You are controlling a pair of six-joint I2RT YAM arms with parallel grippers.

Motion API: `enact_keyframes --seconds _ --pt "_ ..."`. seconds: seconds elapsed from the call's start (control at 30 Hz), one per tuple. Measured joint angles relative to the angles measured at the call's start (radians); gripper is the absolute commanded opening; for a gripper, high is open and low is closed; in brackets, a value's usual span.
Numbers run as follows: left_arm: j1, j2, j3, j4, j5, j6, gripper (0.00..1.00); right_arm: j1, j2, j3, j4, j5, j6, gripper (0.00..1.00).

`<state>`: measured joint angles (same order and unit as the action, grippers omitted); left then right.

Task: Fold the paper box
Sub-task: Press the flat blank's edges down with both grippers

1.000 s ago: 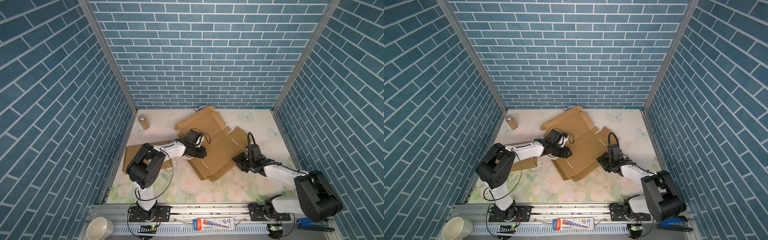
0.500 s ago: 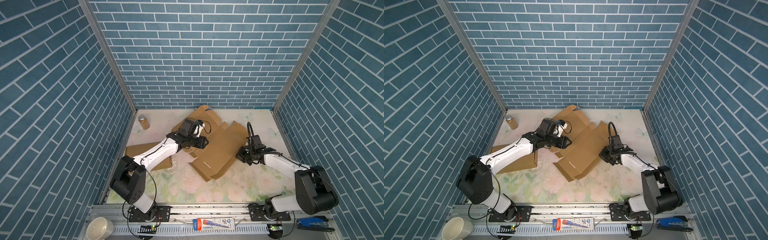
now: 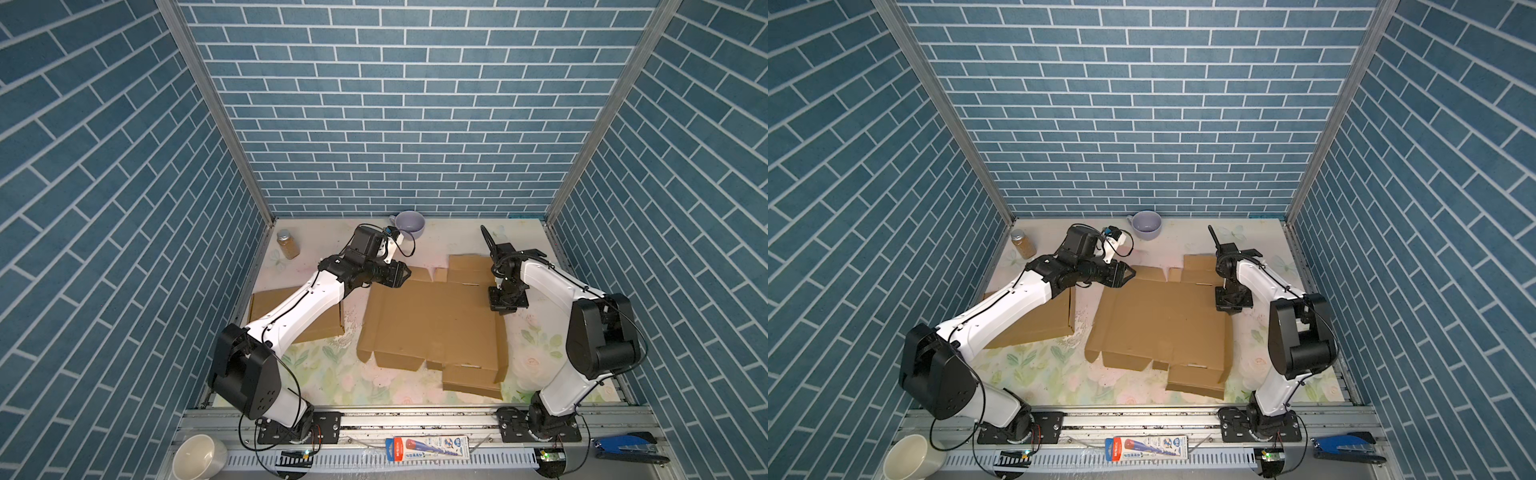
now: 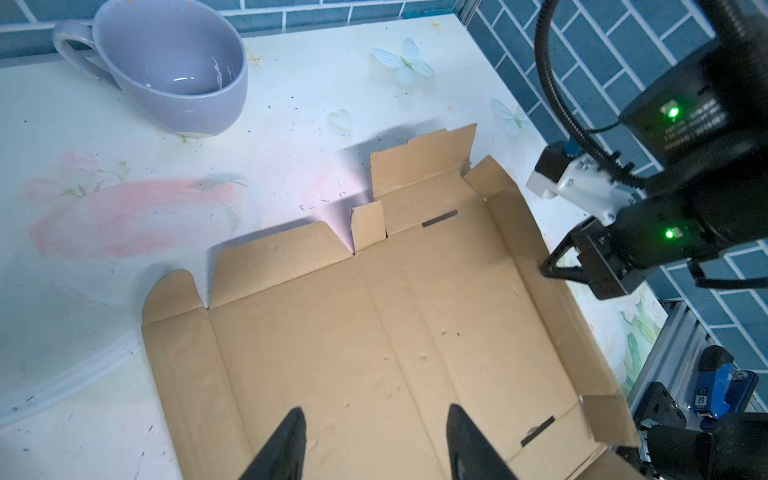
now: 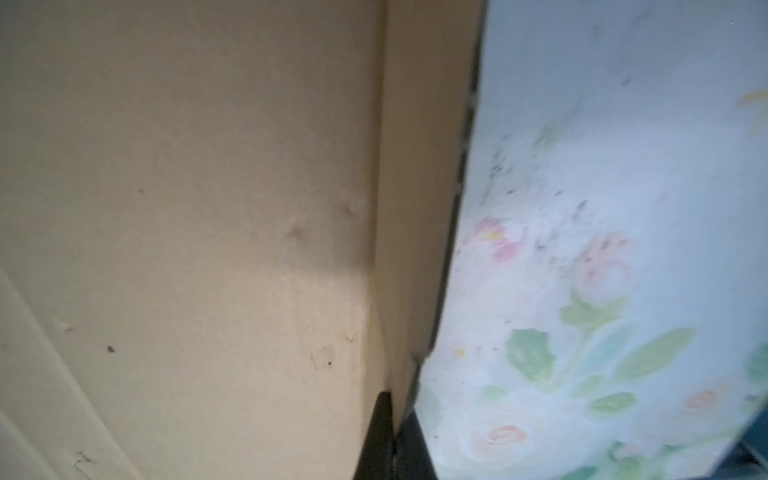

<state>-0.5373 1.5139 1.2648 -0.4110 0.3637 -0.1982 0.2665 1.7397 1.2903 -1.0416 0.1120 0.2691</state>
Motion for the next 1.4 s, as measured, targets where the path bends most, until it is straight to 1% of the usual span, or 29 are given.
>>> enact_keyframes --seconds 0.03,0.07,0.1,0.13,0.23,0.37,0.43,0.57,0.67,0.73,0.83,0.9,0.97,1.07,1.1,1.13,1.17,1.23,1.27,1.33,1.4 --pt "0.000 0.000 0.000 0.001 0.003 -0.003 0.55 0.000 0.027 0.040 -0.016 0.031 -0.021 0.05" --pt "-0.003 0.000 0.000 0.005 0.008 -0.008 0.55 0.002 0.049 0.072 -0.024 0.050 -0.041 0.11" --pt "-0.005 0.001 -0.002 0.011 0.010 -0.011 0.55 0.002 0.063 0.091 -0.026 0.057 -0.052 0.15" --pt "-0.010 0.003 -0.003 0.018 0.013 -0.016 0.55 0.002 0.076 0.107 -0.024 0.059 -0.066 0.22" --pt "-0.040 0.027 -0.004 0.043 0.020 -0.031 0.55 -0.007 0.091 0.116 -0.013 0.039 -0.089 0.31" --pt "-0.097 0.097 -0.014 0.090 0.027 -0.046 0.53 -0.048 0.085 0.097 0.030 -0.059 -0.074 0.45" --pt "-0.117 0.142 -0.015 0.105 0.031 -0.053 0.52 -0.091 0.064 0.048 0.077 -0.118 -0.059 0.51" --pt "-0.130 0.232 -0.021 0.140 0.035 -0.061 0.44 -0.199 -0.002 -0.088 0.151 -0.241 -0.029 0.59" --pt "-0.130 0.268 -0.047 0.173 0.034 -0.079 0.40 -0.267 -0.020 -0.169 0.212 -0.327 -0.013 0.60" --pt "-0.129 0.285 -0.075 0.194 0.034 -0.095 0.38 -0.285 -0.020 -0.207 0.248 -0.382 -0.007 0.57" --pt "-0.130 0.302 -0.127 0.233 0.034 -0.122 0.36 -0.286 -0.016 -0.240 0.293 -0.462 0.003 0.49" --pt "-0.130 0.304 -0.173 0.262 0.034 -0.146 0.35 -0.285 -0.006 -0.256 0.326 -0.503 0.013 0.39" --pt "-0.130 0.305 -0.208 0.284 0.034 -0.164 0.34 -0.281 0.001 -0.269 0.348 -0.523 0.020 0.30" --pt "-0.130 0.306 -0.245 0.314 0.035 -0.184 0.33 -0.272 0.001 -0.275 0.359 -0.523 0.022 0.22" --pt "-0.130 0.306 -0.251 0.319 0.035 -0.190 0.32 -0.269 0.001 -0.275 0.362 -0.523 0.024 0.22" --pt "-0.130 0.306 -0.255 0.326 0.036 -0.195 0.32 -0.266 0.000 -0.275 0.365 -0.525 0.023 0.27" --pt "-0.131 0.306 -0.258 0.334 0.038 -0.198 0.31 -0.264 -0.001 -0.275 0.369 -0.528 0.027 0.37" --pt "-0.133 0.306 -0.261 0.346 0.039 -0.202 0.30 -0.260 -0.003 -0.275 0.373 -0.528 0.038 0.50" --pt "-0.134 0.306 -0.262 0.352 0.039 -0.205 0.29 -0.260 -0.005 -0.275 0.372 -0.523 0.043 0.55" --pt "-0.135 0.306 -0.268 0.367 0.040 -0.209 0.28 -0.259 -0.015 -0.275 0.369 -0.494 0.047 0.59" --pt "-0.135 0.306 -0.279 0.379 0.040 -0.211 0.28 -0.261 -0.019 -0.275 0.359 -0.468 0.045 0.61"
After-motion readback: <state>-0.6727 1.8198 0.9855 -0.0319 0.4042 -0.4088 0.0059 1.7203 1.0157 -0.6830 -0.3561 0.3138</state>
